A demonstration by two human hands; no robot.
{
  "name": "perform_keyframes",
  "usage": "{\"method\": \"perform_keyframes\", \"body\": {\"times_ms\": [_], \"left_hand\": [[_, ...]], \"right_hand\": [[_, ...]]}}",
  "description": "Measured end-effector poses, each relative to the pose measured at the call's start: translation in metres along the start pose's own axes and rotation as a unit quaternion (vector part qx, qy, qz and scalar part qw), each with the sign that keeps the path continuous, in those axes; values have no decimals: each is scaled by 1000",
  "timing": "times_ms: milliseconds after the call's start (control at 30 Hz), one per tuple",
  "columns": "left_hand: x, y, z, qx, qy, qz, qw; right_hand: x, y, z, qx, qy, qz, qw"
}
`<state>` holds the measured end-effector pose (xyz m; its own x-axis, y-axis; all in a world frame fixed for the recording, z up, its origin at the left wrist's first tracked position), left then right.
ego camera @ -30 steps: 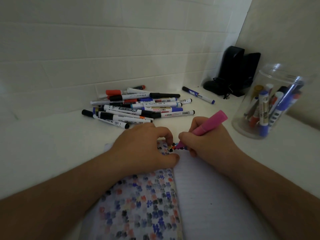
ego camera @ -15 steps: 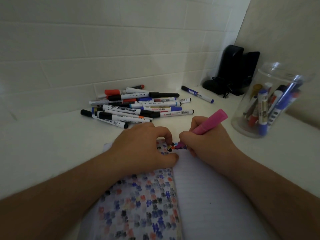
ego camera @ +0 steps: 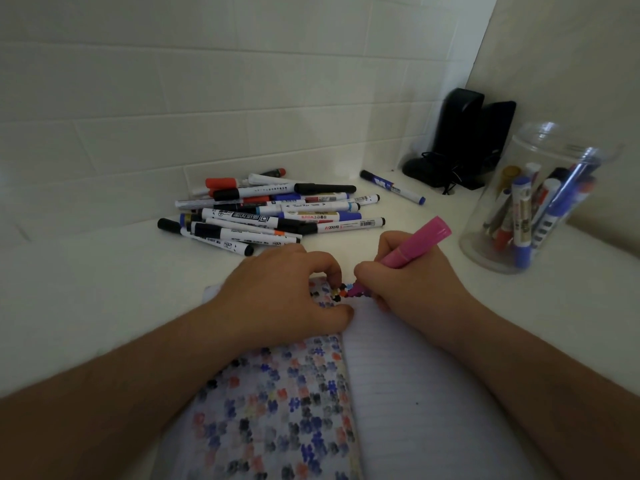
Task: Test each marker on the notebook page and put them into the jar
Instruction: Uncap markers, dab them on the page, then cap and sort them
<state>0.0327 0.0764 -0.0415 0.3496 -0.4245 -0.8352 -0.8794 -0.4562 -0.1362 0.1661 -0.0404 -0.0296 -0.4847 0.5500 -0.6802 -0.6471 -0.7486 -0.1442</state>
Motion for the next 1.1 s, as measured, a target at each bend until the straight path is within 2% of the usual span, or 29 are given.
{"method": "perform_keyframes", "body": {"times_ms": [367,600,1100], "left_hand": [[0,0,0,9,3,-9,1000],[0,0,0,2,2,-3,1000],[-1,3,-3,6,0,-4,1000]], "right_hand": [[2,2,4,-22,11,19,1000],[1,0,-1,-12,2,-5,1000],[3,2,1,-18,11,24,999]]}}
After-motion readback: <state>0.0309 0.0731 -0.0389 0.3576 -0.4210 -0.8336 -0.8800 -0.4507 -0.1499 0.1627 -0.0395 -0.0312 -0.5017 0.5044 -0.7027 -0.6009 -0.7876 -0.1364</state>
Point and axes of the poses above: each hand's wrist, its own y-axis away from the middle knuckle, its own x-axis out of the palm, z = x × y, the point moved 5 cm from there along -y, towards the middle knuckle, and after that the axes turned 12 degrees about y, right-handed, at the moved point
